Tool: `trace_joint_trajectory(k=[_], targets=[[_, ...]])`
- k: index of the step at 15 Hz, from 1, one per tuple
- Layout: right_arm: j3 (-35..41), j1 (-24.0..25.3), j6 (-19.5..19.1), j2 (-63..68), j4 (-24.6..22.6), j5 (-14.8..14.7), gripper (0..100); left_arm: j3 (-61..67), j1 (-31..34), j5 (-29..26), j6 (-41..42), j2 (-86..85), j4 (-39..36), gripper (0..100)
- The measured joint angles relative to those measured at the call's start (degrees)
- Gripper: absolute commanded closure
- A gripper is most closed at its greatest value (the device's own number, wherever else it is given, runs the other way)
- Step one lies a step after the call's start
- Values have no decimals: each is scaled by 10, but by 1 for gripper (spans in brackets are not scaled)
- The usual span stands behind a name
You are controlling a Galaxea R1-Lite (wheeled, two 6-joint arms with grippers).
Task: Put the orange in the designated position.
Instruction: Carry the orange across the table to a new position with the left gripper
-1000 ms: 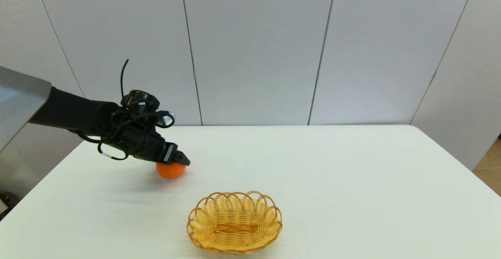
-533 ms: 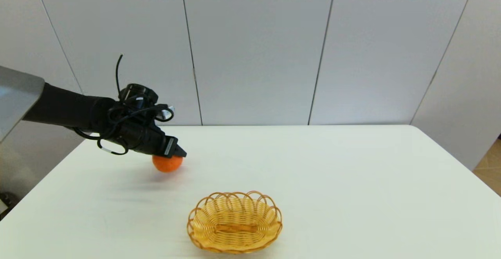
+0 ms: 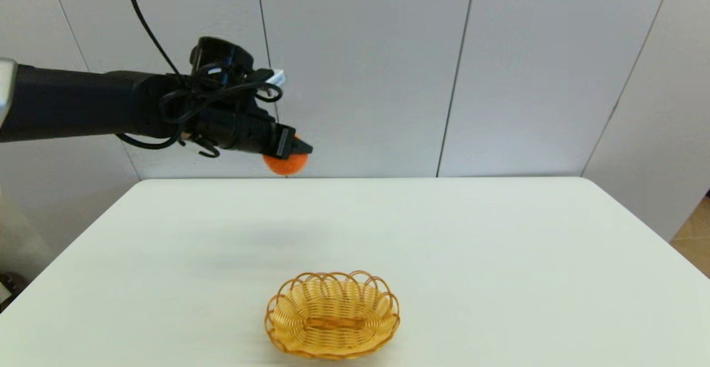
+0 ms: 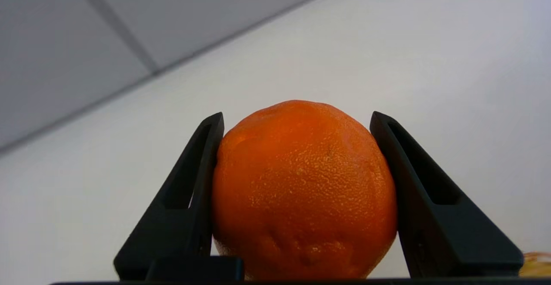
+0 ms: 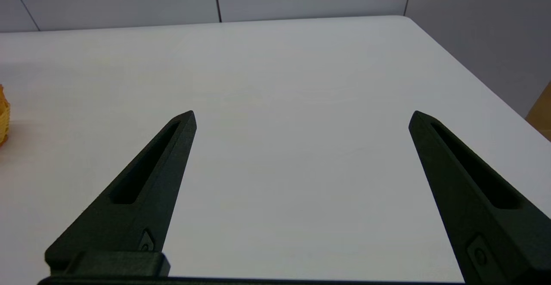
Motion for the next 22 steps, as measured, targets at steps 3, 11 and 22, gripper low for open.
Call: trace_joint_trajectory(k=[3, 11, 22], targets=[[0, 0, 0, 0, 0, 0, 0, -79, -67, 0, -24, 11, 0, 100], [0, 0, 0, 0, 0, 0, 0, -174, -219, 1, -81, 63, 0, 100], [0, 0, 0, 0, 0, 0, 0, -158, -234, 65, -96, 70, 37, 100]])
